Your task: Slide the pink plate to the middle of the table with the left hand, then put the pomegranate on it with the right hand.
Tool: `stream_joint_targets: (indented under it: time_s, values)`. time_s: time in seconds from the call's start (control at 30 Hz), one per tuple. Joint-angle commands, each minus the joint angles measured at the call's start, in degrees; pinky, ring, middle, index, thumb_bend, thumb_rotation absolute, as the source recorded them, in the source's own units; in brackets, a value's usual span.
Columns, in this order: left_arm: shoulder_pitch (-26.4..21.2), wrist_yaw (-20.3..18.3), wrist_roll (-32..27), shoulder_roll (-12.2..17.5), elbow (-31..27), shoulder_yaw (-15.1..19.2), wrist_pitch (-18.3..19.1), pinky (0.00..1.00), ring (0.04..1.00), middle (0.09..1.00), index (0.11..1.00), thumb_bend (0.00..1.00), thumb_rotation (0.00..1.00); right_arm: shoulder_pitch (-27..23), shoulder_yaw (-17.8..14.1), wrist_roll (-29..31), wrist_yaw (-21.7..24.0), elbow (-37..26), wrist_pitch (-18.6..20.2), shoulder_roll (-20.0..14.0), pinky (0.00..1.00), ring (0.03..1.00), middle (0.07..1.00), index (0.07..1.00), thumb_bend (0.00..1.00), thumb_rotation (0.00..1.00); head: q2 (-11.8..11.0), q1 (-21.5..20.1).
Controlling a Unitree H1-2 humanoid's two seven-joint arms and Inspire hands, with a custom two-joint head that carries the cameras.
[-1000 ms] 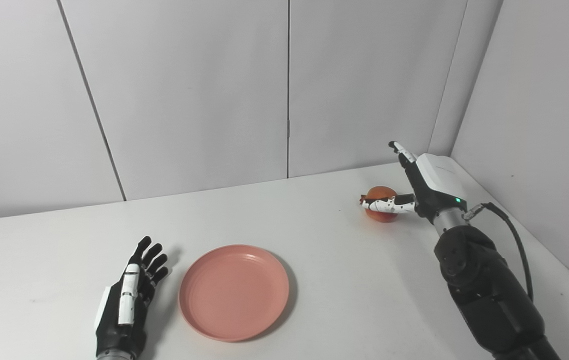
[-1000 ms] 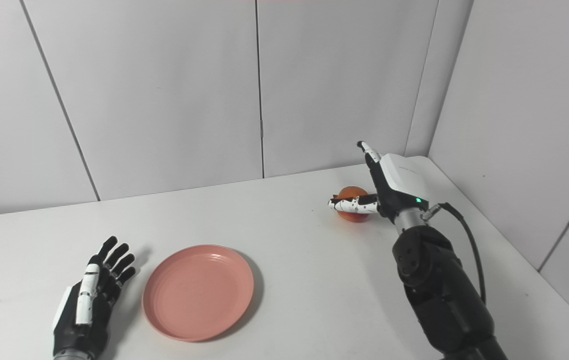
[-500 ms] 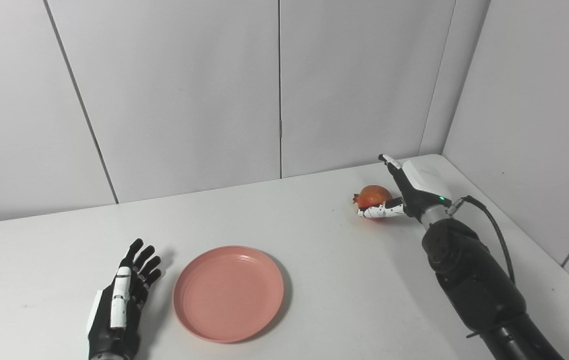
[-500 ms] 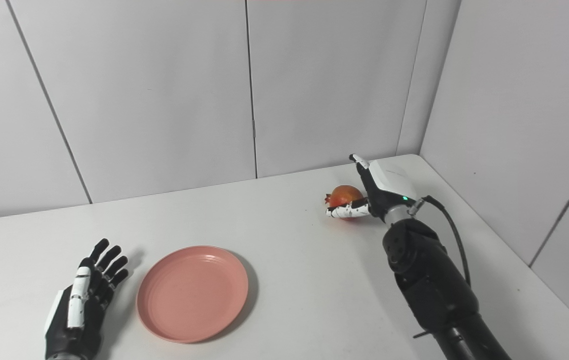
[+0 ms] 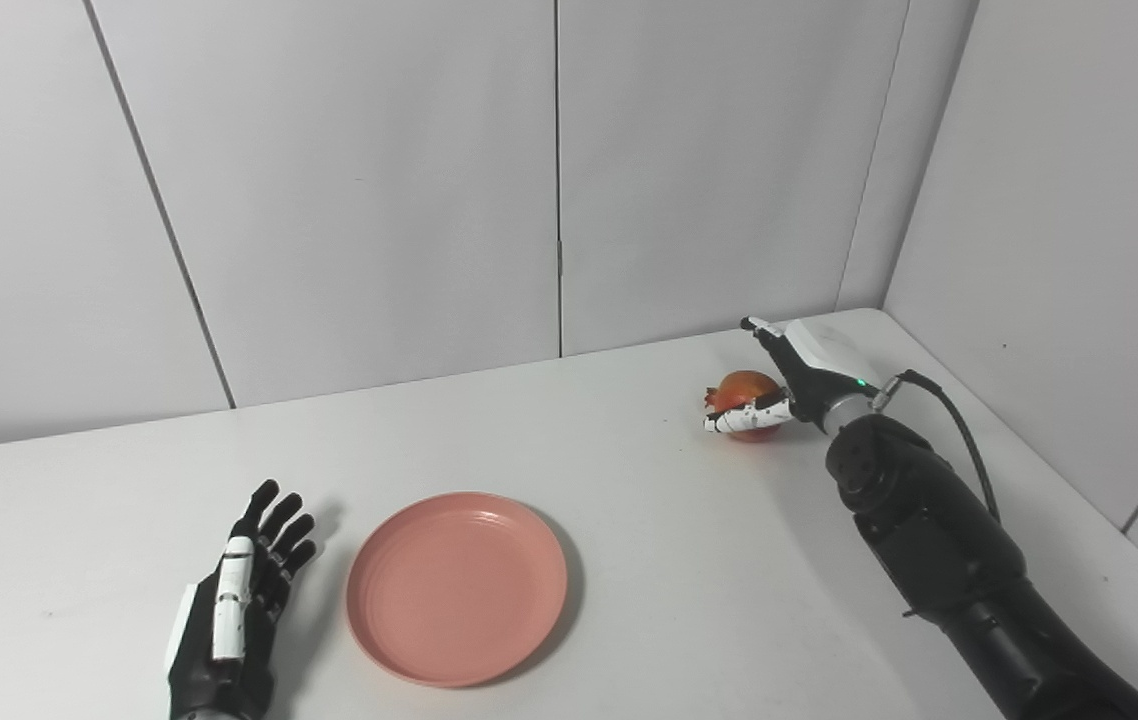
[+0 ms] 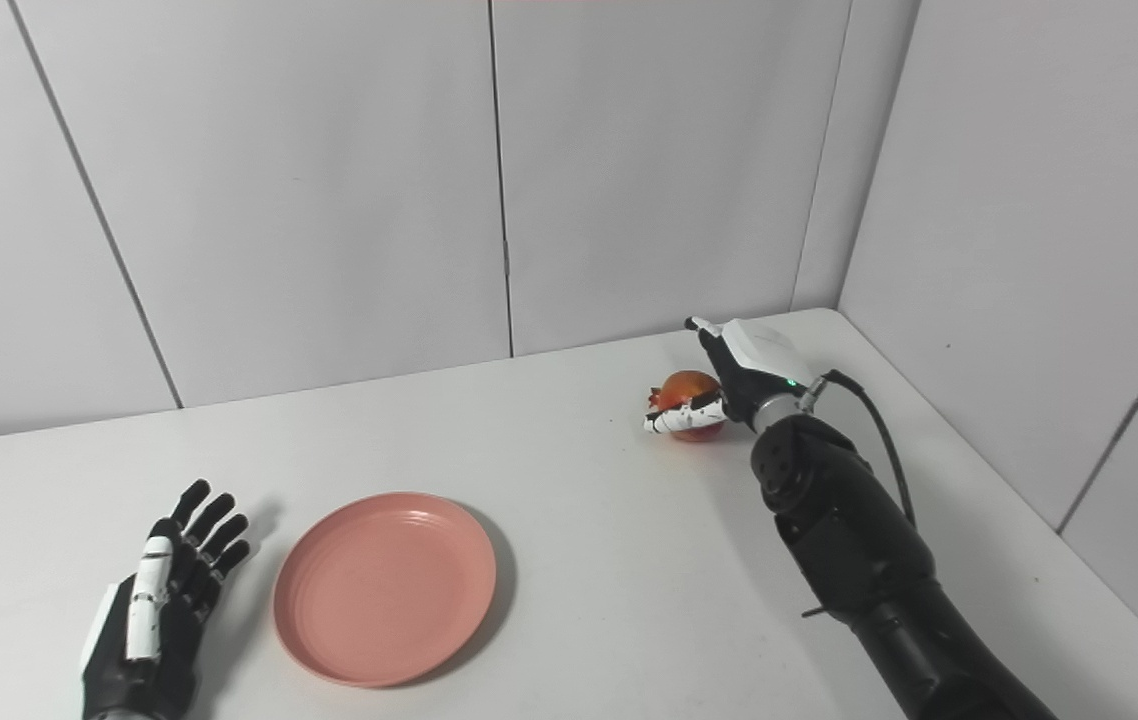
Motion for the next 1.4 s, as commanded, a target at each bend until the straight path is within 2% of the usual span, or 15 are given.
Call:
stream_joint_targets:
  time_s: [0.0,0.37,0.43,0.5,0.67,0.83,1.03,1.27,1.37]
  values:
    - [0.43,-0.12,0.14,0.5,-0.27,0.03,-0.03,0.89,0.894,0.911,0.903,0.36,1.0,-3.92,-0.41,0.97,-1.0,-0.13,-1.6,-0.94,0.79,0.878,0.91,0.899,0.98,0.39,0.19,0.1]
    - [0.51,-0.54,-0.14,0.77,-0.58,-0.15,0.23,0.9,0.901,0.918,0.91,0.37,1.0,-7.18,2.24,2.2,2.89,3.39,0.72,-1.53,0.77,0.846,0.882,0.865,0.96,0.37,0.79,0.54]
    - [0.51,-0.65,-0.07,0.86,-0.51,-0.26,0.2,0.9,0.902,0.918,0.909,0.38,1.0,-7.31,2.38,2.26,3.21,3.45,0.82,-1.57,0.72,0.816,0.863,0.851,0.96,0.35,0.79,0.54]
    - [0.56,-0.6,-0.01,0.84,-0.77,-0.35,0.36,0.9,0.902,0.918,0.909,0.38,1.0,-7.31,2.32,2.34,3.14,3.53,0.79,-1.52,0.69,0.792,0.843,0.835,0.96,0.32,0.79,0.54]
    - [0.79,-0.52,-0.22,0.84,-1.67,-0.39,1.1,0.91,0.904,0.92,0.911,0.37,1.0,-7.28,1.63,3.2,2.52,4.27,0.59,-1.06,0.7,0.777,0.815,0.801,0.95,0.3,1.2,0.83]
    - [0.9,-0.68,-0.23,0.89,-2.12,-0.5,1.26,0.91,0.905,0.921,0.912,0.37,1.0,-7.71,1.17,4.39,1.24,6.51,0.34,-0.6,0.65,0.697,0.735,0.724,0.91,0.28,1.45,1.07]
    - [0.97,-0.49,-0.08,0.9,-2.53,-0.51,1.59,0.91,0.903,0.918,0.907,0.38,1.0,-8.74,2.26,4.28,-0.1,10.6,-0.02,-0.61,0.63,0.69,0.733,0.716,0.93,0.28,1.64,1.05]
    - [0.82,-0.73,-0.55,1.04,-2.27,-0.36,1.66,0.91,0.907,0.923,0.913,0.38,1.0,-8.52,3.2,3.42,0.56,9.9,1.74,-1.48,0.59,0.657,0.714,0.713,0.92,0.27,1.83,0.93]
    - [0.86,-0.52,-0.11,1.1,-2.39,-0.47,1.68,0.91,0.904,0.92,0.909,0.38,1.0,-8.12,3.36,3.3,0.85,9.0,2.39,-1.58,0.57,0.635,0.684,0.661,0.87,0.25,1.94,0.92]
